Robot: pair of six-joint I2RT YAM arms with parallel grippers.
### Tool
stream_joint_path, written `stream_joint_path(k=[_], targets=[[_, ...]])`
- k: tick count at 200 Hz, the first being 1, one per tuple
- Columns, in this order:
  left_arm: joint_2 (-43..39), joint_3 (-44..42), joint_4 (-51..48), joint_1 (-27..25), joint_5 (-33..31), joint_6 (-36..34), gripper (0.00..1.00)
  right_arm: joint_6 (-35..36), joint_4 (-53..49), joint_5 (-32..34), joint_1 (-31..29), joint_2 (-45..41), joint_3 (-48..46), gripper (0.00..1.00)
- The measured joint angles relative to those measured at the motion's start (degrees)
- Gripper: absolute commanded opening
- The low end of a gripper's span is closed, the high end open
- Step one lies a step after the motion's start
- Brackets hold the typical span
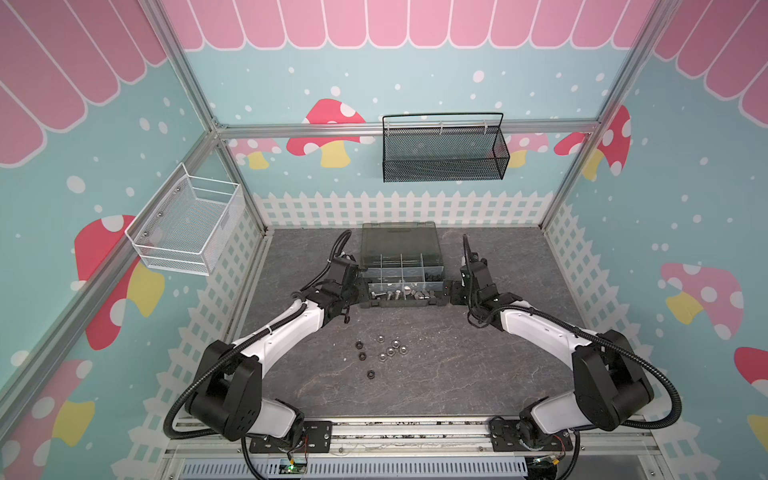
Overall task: Sort the screws and nuts into containers
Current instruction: 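Move the left gripper back over the scattered black hex nuts, then lower the left gripper and close it on a second black hex nut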
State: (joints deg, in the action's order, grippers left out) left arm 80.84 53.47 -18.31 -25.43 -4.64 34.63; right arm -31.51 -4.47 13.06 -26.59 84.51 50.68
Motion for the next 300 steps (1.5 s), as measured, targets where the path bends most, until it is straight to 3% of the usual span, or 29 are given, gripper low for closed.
stream_joint_path(k=[46, 115, 300], targets=[[-7.08, -4.55, -8.07, -5.35, -5.81, 2.75, 0.55, -0.39, 0.24, 0.02, 0.00, -0.48, -0.87, 0.98], [-6.49, -5.70, -17.18, -11.13, -7.23, 6.16, 0.57, -0.59, 0.70, -0.02, 0.00, -0.63, -1.03, 0.98], [7.13, -5.88, -19.43, -12.59, -5.35, 5.66, 0.47, -0.76, 1.05, -0.07, 0.00, -0.63, -1.55, 0.98]])
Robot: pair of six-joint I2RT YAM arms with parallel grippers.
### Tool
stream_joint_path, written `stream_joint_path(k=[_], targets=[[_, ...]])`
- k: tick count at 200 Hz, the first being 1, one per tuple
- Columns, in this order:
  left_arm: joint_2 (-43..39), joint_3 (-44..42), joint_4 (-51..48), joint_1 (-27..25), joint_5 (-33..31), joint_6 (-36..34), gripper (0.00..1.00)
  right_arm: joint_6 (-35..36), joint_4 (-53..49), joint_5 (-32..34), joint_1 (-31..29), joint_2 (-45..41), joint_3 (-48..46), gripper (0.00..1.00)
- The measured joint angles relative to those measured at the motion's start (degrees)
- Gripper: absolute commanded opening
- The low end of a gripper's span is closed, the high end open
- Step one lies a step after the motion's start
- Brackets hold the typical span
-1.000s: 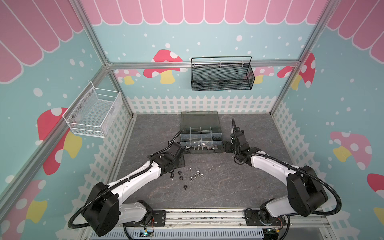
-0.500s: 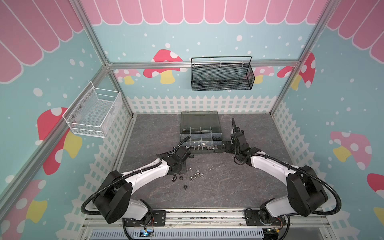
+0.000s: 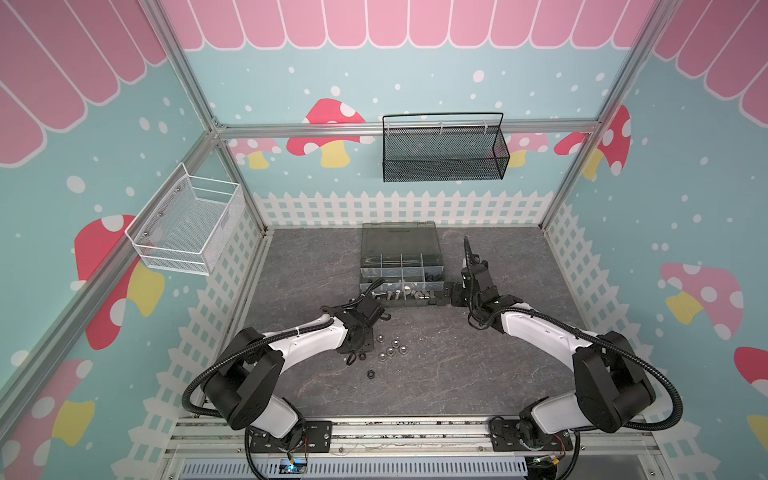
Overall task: Sort the screws and nuts into containers
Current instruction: 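Lower the left gripper and close it on a second black hex nut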
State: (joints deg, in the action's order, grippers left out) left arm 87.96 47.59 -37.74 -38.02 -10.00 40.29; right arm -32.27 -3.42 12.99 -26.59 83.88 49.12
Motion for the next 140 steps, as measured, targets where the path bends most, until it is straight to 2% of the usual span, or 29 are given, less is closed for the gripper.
stream_joint_path(k=[70, 102, 140], targets=[[1.84, -0.02, 0.35, 0.00, 0.81, -0.02, 0.41, 0.00, 0.00, 0.02, 0.00, 0.00, 0.00, 0.98], [1.95, -0.02, 0.31, 0.00, 0.79, 0.00, 0.35, 0.00, 0.00, 0.02, 0.00, 0.00, 0.00, 0.98], [2.05, 0.02, 0.33, 0.00, 0.79, -0.04, 0.35, 0.00, 0.00, 0.02, 0.00, 0.00, 0.00, 0.98]])
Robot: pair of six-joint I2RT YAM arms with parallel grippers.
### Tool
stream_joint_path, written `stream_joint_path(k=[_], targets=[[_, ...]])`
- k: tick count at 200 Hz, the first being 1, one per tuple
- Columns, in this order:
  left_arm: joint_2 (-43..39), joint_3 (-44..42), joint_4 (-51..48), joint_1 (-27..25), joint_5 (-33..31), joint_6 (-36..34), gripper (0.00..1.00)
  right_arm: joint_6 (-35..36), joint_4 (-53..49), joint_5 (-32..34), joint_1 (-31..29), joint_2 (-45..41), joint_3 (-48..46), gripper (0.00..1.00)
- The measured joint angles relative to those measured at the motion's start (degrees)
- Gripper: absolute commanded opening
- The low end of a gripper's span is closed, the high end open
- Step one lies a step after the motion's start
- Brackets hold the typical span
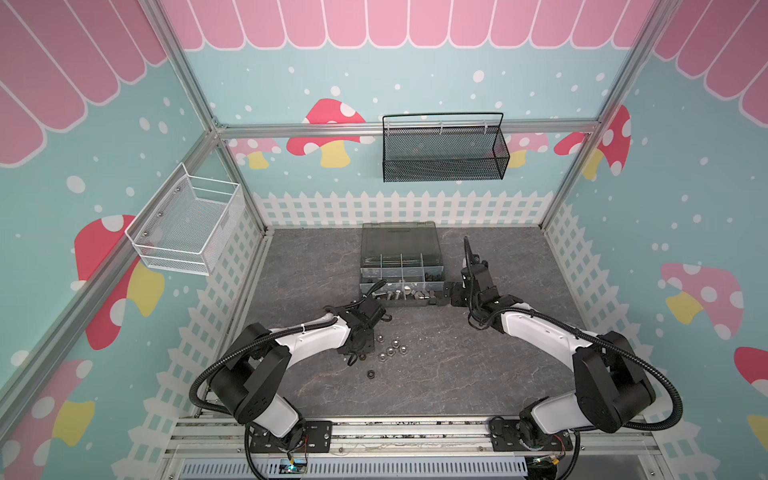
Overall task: Sort the screws and nuts into containers
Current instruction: 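Lower the left gripper and close it on a second black hex nut, then carry the black hex nut with the left gripper into the organizer compartment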
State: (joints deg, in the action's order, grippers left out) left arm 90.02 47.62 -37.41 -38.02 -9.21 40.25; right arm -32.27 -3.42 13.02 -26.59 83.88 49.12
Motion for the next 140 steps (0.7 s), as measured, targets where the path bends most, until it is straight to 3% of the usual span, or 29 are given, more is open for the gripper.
stream_joint_path(k=[82, 140], targets=[[0.63, 0.66, 0.17, 0.00, -0.02, -0.59, 0.21, -0.04, 0.00, 0.00, 0.00, 0.00, 0.00, 0.98], [0.63, 0.72, 0.13, 0.00, -0.11, -0.63, 0.20, -0.20, 0.00, 0.00, 0.00, 0.00, 0.00, 0.98]])
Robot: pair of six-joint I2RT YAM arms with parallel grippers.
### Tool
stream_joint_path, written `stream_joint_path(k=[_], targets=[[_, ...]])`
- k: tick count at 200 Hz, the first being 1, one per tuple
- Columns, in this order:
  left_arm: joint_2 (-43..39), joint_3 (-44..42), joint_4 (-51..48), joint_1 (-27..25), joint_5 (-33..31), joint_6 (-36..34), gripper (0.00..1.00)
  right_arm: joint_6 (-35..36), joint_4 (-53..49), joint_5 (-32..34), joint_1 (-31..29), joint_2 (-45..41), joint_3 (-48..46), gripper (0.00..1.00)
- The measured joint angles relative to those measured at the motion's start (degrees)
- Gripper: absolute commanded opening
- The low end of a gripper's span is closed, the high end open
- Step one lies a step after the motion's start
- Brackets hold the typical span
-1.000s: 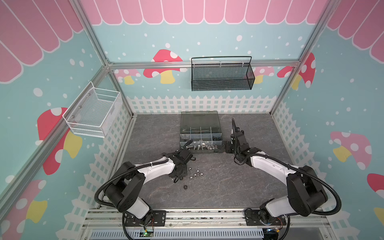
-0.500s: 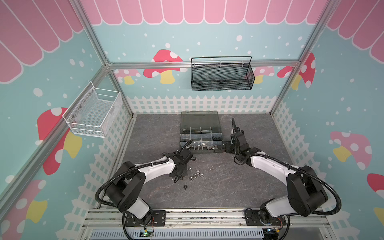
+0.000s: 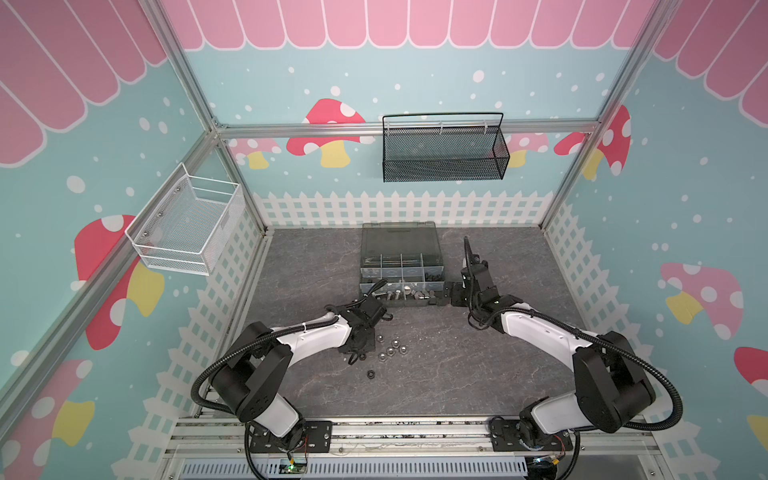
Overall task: Sort the screws and nuts into containers
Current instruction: 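Carry the black hex nut with the left gripper into the organizer compartment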
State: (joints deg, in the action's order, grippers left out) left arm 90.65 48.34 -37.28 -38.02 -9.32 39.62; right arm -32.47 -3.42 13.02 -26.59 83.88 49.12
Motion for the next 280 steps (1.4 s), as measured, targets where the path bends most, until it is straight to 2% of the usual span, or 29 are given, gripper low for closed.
stream_joint_path(k=[80, 166, 228, 280], targets=[[-1.27, 2.05, -0.17, 1.92, -1.70, -0.92, 0.20, -0.22, 0.00, 0.00, 0.00, 0.00, 0.00, 0.98], [-1.77, 15.93, 4.59, 9.49, -3.74, -7.21, 0.19, -0.22, 0.02, 0.02, 0.00, 0.00, 0.00, 0.98], [9.66, 26.32, 8.28, 13.16, -3.02, -10.08, 0.19, -0.22, 0.09, 0.02, 0.00, 0.00, 0.00, 0.98], [19.23, 33.40, 9.29, 14.01, -0.61, -10.47, 0.19, -0.20, 0.09, 0.04, 0.00, 0.00, 0.00, 0.98]])
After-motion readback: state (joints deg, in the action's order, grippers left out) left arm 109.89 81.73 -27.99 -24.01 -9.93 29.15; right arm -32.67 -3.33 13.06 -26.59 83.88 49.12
